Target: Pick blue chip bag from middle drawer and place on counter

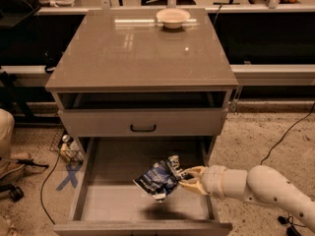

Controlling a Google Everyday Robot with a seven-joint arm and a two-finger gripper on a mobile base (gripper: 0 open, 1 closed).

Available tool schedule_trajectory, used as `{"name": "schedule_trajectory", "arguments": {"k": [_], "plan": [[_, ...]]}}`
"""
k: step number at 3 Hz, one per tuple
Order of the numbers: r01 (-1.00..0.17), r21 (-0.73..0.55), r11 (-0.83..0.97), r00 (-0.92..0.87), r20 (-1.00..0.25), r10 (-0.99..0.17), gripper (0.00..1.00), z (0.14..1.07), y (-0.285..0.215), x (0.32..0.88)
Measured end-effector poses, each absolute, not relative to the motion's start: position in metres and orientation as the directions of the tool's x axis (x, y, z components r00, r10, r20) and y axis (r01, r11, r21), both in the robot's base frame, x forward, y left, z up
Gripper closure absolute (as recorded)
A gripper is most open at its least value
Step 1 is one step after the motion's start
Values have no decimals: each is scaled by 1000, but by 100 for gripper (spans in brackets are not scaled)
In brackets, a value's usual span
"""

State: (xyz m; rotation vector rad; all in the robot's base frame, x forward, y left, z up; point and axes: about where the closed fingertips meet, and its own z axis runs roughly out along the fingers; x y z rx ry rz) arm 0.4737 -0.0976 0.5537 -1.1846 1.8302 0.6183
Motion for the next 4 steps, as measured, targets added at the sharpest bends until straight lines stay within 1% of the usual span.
{"name": "schedule_trajectory", "arguments": {"k": [2, 3, 4], "plan": [[-882, -183, 435, 6, -926, -376, 100, 656, -126, 480], [-835, -322, 446, 180, -926, -332, 100, 743, -146, 483], [-802, -389, 453, 265, -911, -315, 100, 787, -154, 483]]}}
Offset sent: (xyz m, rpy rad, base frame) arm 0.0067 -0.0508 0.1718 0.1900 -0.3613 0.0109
